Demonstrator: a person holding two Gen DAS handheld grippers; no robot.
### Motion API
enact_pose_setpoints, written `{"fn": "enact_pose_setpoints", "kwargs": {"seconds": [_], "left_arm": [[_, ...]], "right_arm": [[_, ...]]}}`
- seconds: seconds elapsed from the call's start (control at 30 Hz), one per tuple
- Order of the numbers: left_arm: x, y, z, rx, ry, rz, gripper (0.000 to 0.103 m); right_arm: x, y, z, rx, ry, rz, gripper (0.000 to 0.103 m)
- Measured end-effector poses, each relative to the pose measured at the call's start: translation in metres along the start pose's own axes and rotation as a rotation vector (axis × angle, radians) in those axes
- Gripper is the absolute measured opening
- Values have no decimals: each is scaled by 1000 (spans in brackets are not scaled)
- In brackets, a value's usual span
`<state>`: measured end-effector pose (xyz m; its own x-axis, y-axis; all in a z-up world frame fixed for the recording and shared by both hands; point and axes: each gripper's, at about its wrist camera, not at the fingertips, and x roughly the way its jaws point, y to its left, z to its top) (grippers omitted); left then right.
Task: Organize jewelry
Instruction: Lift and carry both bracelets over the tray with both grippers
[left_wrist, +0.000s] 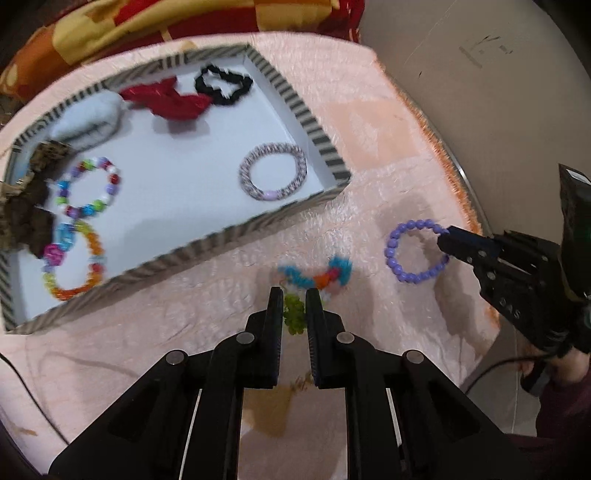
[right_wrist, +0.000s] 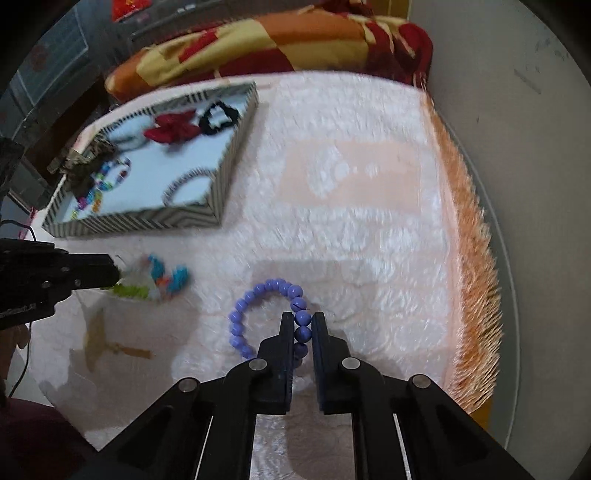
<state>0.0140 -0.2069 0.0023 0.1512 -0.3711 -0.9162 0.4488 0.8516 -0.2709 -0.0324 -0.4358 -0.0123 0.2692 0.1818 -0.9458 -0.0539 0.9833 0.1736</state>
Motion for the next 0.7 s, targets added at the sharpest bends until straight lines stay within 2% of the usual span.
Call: {"fn": "enact_pose_setpoints", "kwargs": {"seconds": [0.17, 0.53, 0.7], "left_arm": [[-34, 8, -2, -2, -55, -1, 11], [-82, 24, -5, -37, -133, 2, 11], [-105, 34, 2, -43, -183, 29, 11]], "right_arm": [[-17, 18, 13, -42, -48, -1, 8], [-43, 50, 37, -99, -136, 19, 8], [-48, 64, 47, -123, -165, 42, 8]]}}
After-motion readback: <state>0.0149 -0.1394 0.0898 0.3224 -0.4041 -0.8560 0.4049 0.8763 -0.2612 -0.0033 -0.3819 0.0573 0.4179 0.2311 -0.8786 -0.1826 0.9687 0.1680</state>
